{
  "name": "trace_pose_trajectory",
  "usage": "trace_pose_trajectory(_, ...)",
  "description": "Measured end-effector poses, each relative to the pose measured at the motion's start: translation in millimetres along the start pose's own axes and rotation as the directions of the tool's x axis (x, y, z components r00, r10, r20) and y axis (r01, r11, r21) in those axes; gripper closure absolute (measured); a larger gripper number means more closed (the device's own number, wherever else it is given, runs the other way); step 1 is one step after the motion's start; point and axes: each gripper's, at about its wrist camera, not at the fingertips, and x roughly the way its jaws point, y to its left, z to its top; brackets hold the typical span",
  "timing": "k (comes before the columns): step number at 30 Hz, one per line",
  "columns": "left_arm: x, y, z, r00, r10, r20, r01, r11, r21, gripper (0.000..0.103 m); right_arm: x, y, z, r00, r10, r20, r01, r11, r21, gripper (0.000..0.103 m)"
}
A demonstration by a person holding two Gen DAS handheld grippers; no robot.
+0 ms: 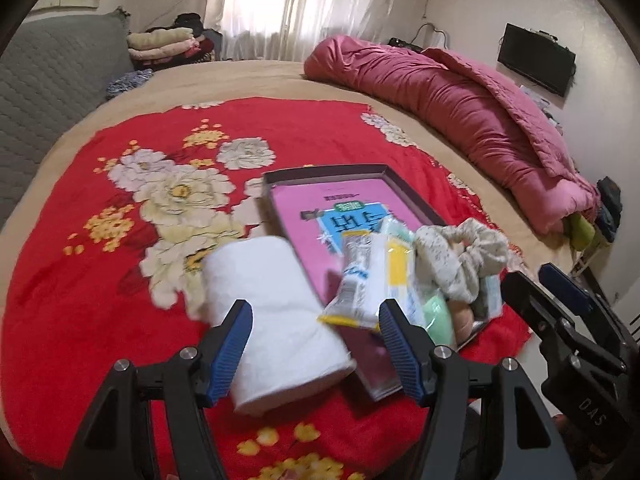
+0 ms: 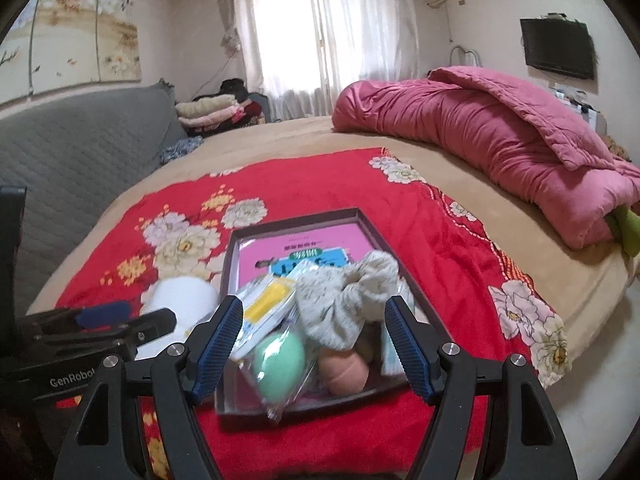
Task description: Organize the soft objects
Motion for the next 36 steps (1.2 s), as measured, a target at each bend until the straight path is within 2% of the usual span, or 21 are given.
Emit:
trace_pose_trajectory(6, -19, 13, -8, 1.000, 0.015, 0.016, -0.014, 1.000, -0.027, 0.038, -13, 14, -15, 0.999, -0.020, -0.027, 0.020, 1.000, -0.006, 0.028)
trace_pose_trajectory(12, -37, 14, -19, 0.999, 0.017, 0.030, -0.017, 1.000, -0.023, 0.038, -25, 25, -26, 0.998, 0.004, -0.064, -0.004, 1.000, 0.004, 0.028)
trace_pose_trajectory(18, -49, 17, -29, 0.999, 0.038, 0.026, -0.038, 0.999, -0.012, 0.038, -38, 39, -34, 0.997, 0.025, -0.079, -0.026, 1.000, -0.011, 0.028)
trace_pose_trajectory(20, -52, 19, -33, 0.999, 0.025, 0.024, -0.025, 1.000, -0.013, 0.038, -41, 42, -36, 0.996, 0.022, -0.088, -0.024, 1.000, -0.019, 0.028)
trace_pose_trajectory(36, -64, 27, -57, 0.998, 0.060, -0.009, -0.060, 0.998, -0.017, 0.038, -50, 55, -50, 0.989, -0.004, -0.145, 0.003, 1.000, -0.003, 0.028)
